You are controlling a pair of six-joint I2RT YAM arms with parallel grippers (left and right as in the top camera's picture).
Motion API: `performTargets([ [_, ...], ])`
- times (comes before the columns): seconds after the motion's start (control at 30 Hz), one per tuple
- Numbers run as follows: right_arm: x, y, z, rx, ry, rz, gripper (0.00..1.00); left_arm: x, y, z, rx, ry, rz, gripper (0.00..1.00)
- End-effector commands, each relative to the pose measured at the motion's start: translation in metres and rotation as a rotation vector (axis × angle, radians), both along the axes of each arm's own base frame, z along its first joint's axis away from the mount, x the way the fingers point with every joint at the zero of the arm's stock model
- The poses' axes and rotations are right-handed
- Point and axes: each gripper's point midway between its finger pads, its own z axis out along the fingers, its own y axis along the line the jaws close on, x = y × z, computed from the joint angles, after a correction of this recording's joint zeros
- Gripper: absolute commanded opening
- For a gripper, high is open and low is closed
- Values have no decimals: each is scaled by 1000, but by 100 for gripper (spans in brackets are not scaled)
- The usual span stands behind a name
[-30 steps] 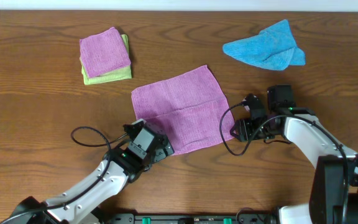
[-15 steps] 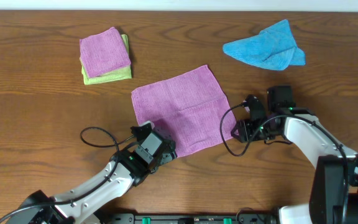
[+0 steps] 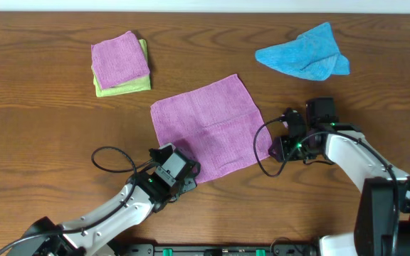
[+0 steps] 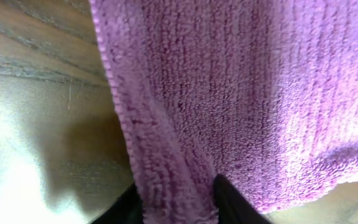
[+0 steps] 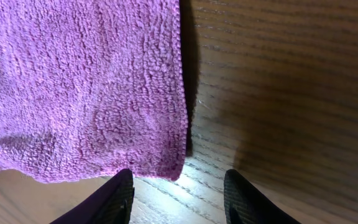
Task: Fold the cloth
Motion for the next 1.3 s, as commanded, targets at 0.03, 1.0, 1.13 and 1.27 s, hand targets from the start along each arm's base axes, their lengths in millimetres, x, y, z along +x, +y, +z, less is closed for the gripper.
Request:
performTargets([
  [0.03, -15, 7, -11, 19, 48, -16, 47, -12, 7, -12, 29, 47, -4, 28],
  [1.0, -27, 8, -28, -95, 118, -196, 34, -9, 7, -12, 31, 34, 1, 7],
  [1.13, -25, -4, -30, -151, 122, -289, 18, -9, 7, -12, 32, 35, 0, 8],
  [1.27, -22, -5, -30, -157, 111, -297, 9, -9, 7, -12, 32, 35, 0, 9],
])
